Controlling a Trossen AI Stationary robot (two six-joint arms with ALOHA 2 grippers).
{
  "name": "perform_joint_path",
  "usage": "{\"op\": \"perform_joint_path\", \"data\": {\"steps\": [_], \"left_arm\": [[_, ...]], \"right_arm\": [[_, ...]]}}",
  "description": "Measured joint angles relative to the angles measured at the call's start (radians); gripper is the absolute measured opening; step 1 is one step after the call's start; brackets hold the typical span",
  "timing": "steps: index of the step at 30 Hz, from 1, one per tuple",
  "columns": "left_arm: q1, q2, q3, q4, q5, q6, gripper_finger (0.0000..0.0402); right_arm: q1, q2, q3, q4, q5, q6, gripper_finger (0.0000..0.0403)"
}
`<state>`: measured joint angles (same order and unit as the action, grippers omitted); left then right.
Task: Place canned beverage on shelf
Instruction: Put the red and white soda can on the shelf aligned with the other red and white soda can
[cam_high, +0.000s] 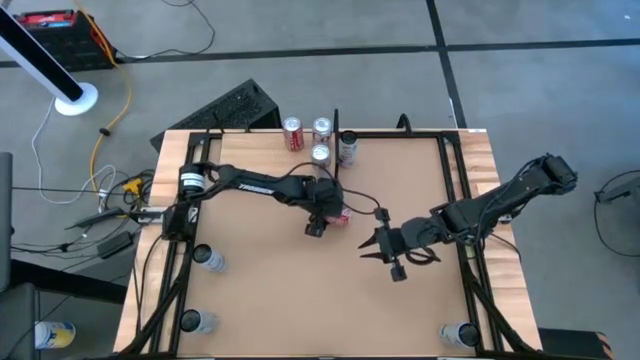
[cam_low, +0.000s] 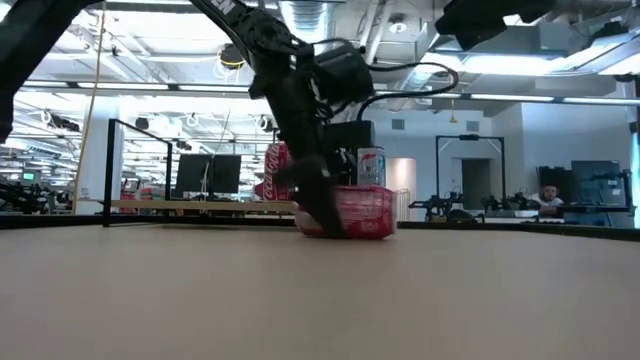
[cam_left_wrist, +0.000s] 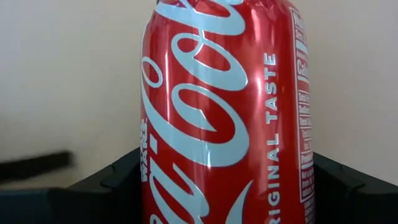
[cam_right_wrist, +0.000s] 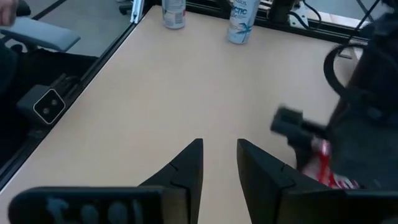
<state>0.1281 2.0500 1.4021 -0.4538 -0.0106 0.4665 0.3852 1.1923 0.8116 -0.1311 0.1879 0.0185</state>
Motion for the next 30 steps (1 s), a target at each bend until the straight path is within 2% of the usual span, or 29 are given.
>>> {"op": "perform_joint_path", "data": {"steps": [4,8,11,14,17,20,23,25,27,30], "left_arm": [[-0.014,-0.092,-0.005,-0.093,0.014,0.02,0.0279],[-0.011,-0.232,-0.002,-0.106,0.058,-0.021,0.0279],[-0.011,-0.325,-0.001,-0.118,0.16,-0.053,0.0279],[-0.018,-0.407,-0.005,-0.145,0.335,-0.068,0.0279],[-0.031,-0.516,-0.105,-0.039,0.492,-0.063,0.0279],[-0.05,-0.642,-0.313,0.18,0.544,-0.117,0.0279],[-0.074,-0.781,-0.59,0.565,0.513,-0.201,0.0279],[-0.098,-0.84,-0.78,0.939,0.414,-0.27,0.0279],[-0.123,-0.853,-0.958,1.307,0.255,-0.313,0.0279],[-0.146,-0.797,-1.127,1.679,0.027,-0.343,0.0279]], "right_arm": [[0.002,0.0,0.0,-0.001,-0.001,0.001,0.012],[0.001,0.0,0.0,0.002,-0.001,0.008,0.012],[0.001,0.0,0.0,0.018,-0.001,0.015,0.012],[0.002,0.0,0.0,0.035,-0.002,0.043,0.012],[0.017,0.0,0.0,0.06,-0.001,0.062,0.012],[0.044,0.008,0.0,0.074,0.003,0.06,0.012],[0.069,0.035,0.002,0.126,0.059,0.033,0.012],[0.076,0.065,0.0,0.171,0.078,-0.009,0.012],[0.076,0.106,-0.001,0.269,0.079,-0.062,0.012],[0.063,0.173,0.001,0.424,0.079,-0.143,0.012]]}}
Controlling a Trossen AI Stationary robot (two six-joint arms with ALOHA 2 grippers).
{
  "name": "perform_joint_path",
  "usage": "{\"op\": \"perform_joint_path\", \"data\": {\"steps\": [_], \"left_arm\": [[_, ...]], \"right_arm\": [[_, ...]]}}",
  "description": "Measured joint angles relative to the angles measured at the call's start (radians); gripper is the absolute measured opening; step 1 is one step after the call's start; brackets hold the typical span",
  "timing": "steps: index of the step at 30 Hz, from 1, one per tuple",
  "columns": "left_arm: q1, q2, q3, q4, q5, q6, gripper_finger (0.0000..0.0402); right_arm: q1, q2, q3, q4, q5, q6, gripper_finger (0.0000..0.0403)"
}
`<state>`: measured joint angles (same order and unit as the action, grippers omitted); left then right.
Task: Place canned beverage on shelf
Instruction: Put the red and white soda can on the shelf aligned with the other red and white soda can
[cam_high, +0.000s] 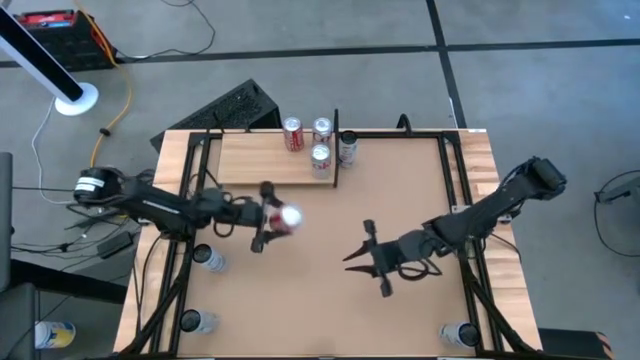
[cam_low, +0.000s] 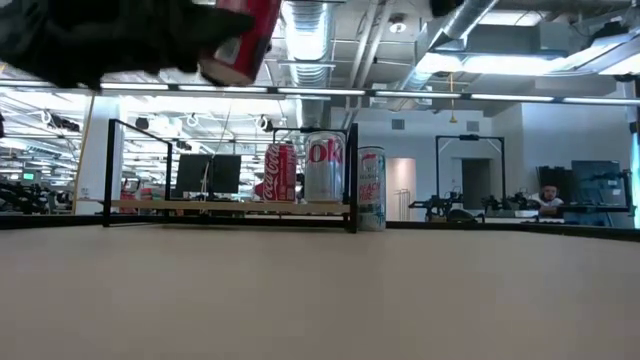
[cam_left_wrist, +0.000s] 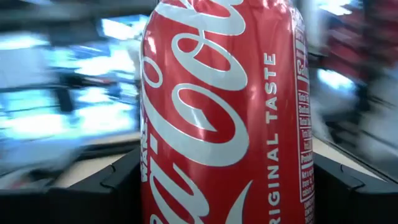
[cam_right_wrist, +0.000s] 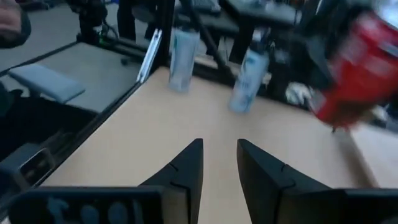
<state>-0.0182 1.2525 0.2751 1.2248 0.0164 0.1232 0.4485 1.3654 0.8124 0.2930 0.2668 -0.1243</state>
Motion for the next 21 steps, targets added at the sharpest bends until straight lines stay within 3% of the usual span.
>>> {"op": "perform_joint_path", "data": {"steps": [3,10,15,21], "left_arm": [[-0.004,0.057,-0.061,0.16,-0.125,-0.027,0.0279],[-0.004,0.156,-0.042,0.128,-0.179,0.013,0.0279],[-0.004,0.175,-0.028,0.107,-0.179,0.039,0.0279],[-0.004,0.168,-0.028,0.102,-0.186,0.075,0.0279]], "right_arm": [[-0.029,0.074,0.0,0.158,0.0,-0.068,0.012],[-0.152,0.193,0.02,0.498,0.09,-0.124,0.0125],[-0.23,0.179,0.142,0.232,0.082,-0.082,0.0174],[-0.268,0.178,0.387,-0.281,0.072,0.014,0.0298]]}}
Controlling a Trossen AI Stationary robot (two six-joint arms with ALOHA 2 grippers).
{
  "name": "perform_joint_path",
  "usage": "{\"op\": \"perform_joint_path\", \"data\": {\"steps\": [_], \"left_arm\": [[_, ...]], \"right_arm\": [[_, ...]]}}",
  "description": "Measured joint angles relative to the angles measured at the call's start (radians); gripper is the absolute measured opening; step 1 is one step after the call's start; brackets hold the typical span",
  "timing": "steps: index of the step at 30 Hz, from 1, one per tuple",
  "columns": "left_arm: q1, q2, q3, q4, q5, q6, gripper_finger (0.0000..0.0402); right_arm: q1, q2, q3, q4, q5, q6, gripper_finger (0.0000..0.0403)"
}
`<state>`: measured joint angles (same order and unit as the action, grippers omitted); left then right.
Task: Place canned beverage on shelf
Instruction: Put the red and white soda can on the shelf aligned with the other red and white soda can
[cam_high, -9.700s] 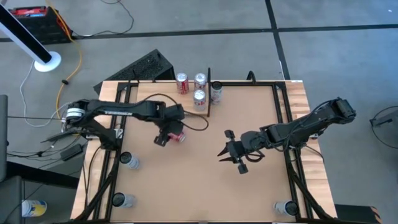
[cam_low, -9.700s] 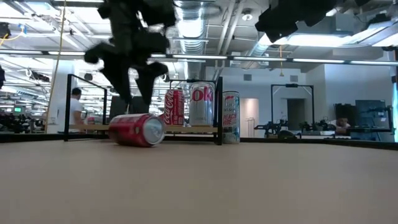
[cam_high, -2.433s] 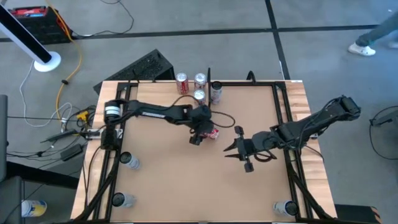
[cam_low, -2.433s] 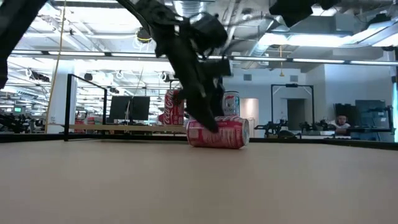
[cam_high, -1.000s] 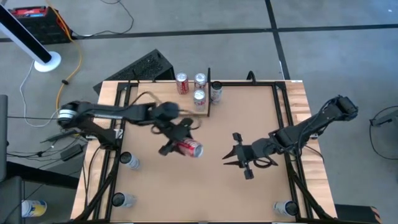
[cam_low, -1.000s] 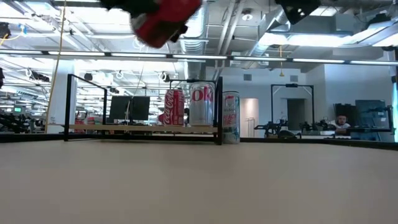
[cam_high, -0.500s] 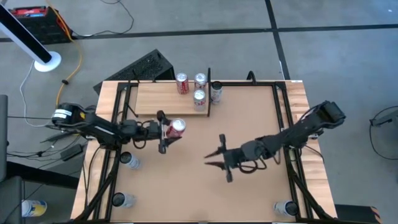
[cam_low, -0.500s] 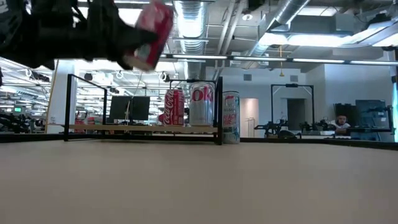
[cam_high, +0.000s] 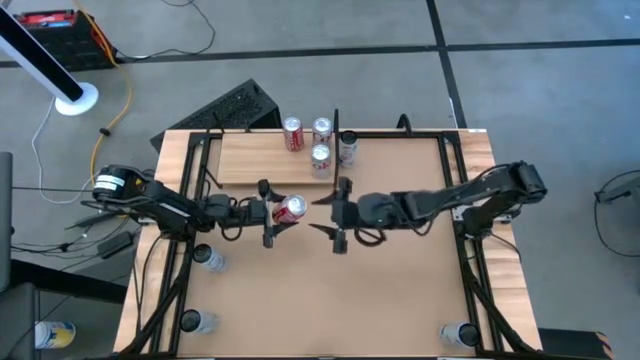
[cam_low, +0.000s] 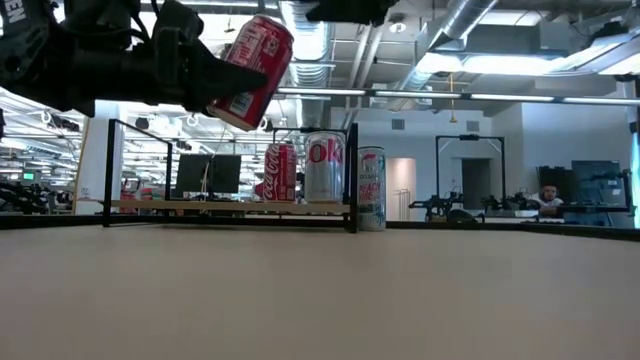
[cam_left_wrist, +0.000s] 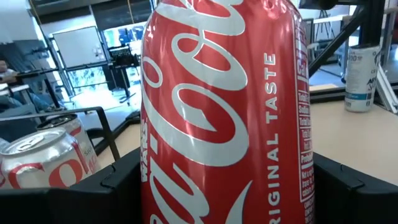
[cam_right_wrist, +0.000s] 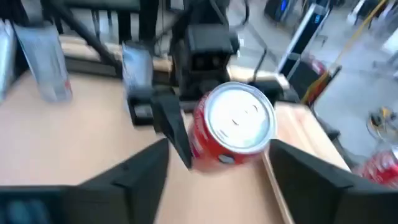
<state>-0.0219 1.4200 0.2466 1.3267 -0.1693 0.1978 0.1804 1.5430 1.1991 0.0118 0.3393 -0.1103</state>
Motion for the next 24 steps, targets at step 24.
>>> {"op": "perform_joint_path", "data": {"steps": [24], "left_arm": [[0.0,0.0,0.0,-0.047,0.0,0.028,0.0279]], "right_arm": [[-0.155,0.242,0.405,-0.402,-0.289,-0.011,0.0384]]}}
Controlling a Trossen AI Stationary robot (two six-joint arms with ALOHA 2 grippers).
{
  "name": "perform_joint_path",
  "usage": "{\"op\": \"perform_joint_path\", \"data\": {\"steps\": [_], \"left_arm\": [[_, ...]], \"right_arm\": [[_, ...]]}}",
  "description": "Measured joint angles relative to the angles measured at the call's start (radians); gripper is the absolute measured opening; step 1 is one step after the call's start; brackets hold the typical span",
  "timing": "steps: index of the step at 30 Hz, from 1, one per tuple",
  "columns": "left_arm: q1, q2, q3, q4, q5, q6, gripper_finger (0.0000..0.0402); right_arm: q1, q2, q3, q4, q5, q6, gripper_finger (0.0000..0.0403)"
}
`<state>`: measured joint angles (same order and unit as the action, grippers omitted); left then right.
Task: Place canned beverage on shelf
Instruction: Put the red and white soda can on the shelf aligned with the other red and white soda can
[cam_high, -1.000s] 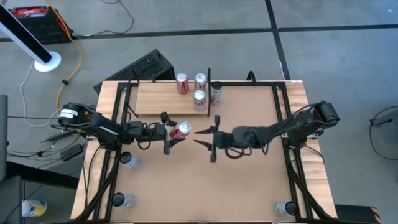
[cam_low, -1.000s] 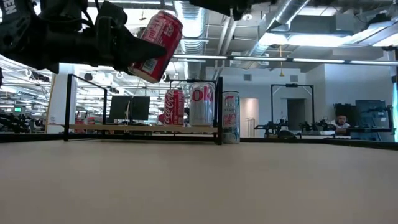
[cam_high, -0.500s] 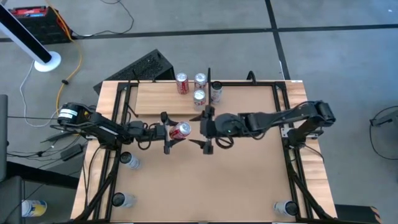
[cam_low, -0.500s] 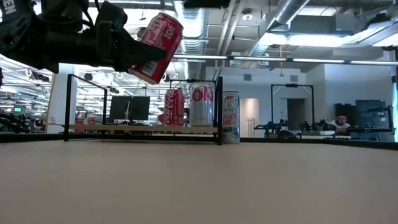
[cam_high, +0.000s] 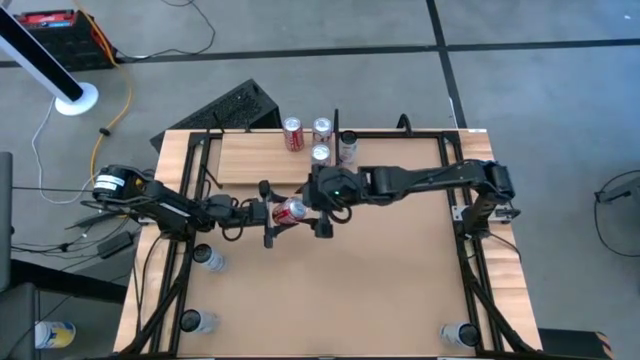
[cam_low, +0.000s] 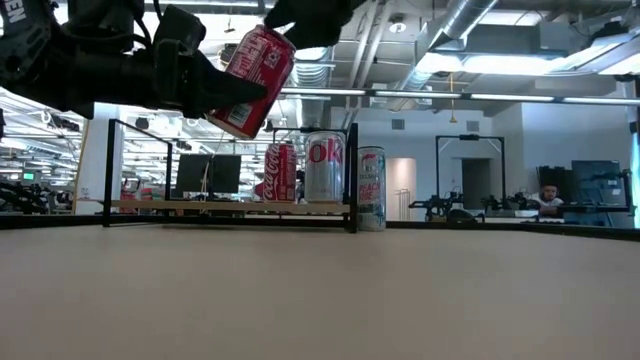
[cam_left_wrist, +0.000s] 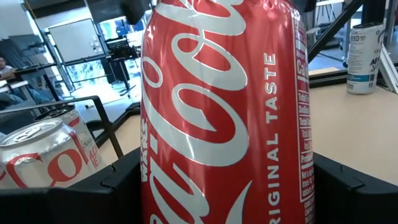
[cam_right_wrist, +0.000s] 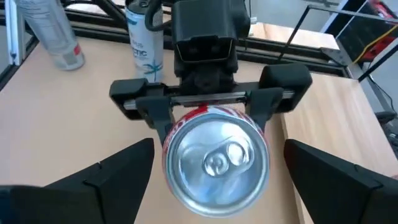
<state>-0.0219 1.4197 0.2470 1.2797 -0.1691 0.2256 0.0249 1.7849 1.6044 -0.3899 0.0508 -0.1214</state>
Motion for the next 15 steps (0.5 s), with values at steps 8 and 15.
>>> {"op": "perform_joint_path", "data": {"steps": [8,15], "left_arm": [[0.0,0.0,0.0,-0.012,-0.006,-0.001,0.0279],[-0.002,0.0,0.0,-0.01,-0.136,0.074,0.0279]], "right_arm": [[-0.014,0.004,0.0,-0.022,-0.004,0.015,0.0384],[-0.02,0.018,-0.001,-0.003,0.004,0.158,0.0384]]}}
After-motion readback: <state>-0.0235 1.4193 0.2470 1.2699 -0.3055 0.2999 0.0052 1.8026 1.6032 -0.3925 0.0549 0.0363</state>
